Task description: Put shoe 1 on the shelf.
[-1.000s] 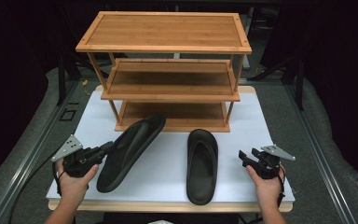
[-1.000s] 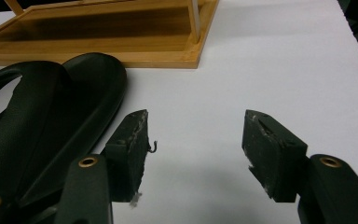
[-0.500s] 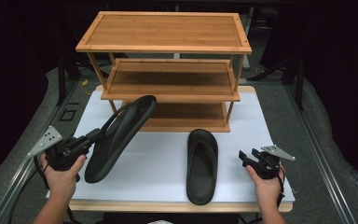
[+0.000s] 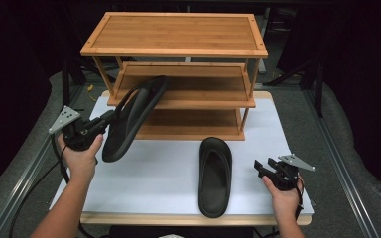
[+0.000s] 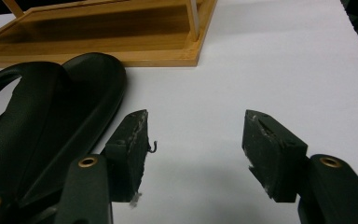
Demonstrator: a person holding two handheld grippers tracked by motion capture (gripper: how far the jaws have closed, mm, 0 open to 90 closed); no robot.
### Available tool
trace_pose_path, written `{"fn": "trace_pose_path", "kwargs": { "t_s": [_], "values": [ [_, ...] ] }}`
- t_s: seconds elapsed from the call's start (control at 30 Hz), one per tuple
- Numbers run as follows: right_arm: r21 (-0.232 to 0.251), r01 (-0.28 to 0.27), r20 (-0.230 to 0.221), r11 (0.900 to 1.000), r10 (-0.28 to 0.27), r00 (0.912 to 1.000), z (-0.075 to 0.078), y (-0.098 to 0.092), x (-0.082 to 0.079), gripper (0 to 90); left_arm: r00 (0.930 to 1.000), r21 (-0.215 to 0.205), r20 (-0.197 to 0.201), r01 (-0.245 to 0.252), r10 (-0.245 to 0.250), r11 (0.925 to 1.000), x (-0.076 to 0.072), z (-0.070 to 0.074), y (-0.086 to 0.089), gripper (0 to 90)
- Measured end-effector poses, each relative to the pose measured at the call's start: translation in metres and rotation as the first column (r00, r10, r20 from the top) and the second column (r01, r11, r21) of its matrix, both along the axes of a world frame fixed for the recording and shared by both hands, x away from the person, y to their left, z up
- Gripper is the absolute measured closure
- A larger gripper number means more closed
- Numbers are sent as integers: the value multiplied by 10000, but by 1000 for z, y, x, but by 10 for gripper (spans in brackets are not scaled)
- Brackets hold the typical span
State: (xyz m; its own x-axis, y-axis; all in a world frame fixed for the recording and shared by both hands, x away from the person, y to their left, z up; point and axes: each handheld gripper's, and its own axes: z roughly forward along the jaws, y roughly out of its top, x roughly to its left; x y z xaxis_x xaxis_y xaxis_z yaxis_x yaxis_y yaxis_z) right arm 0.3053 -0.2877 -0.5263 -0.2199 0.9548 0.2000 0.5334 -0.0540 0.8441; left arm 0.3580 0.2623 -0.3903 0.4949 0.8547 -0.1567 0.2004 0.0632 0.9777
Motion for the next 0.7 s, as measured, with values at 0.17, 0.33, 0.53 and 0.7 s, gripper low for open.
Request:
{"fn": "trace_pose_path", "kwargs": {
  "t_s": [0.17, 0.33, 0.53, 0.7],
  "values": [
    [21, -38, 11, 10000, 38, 10000, 0, 0, 0, 406, 9987, -81, 61, -506, 506, 9987, 23, 5, -8, 850],
    [-5, -104, -1, 9999, 104, 9999, 0, 1, 0, 406, 9948, -129, 64, -1013, 1013, 9948, 45, 11, -14, 850],
    [30, -134, 1, 9999, 134, 9999, 0, 1, 0, 406, 9876, -219, 64, -1566, 1568, 9874, 67, 17, -18, 850],
    [68, -189, 3, 9998, 189, 9998, 0, 2, 0, 406, 9812, -300, -67, -1928, 1927, 9808, 84, 19, -23, 850]
  ]
}}
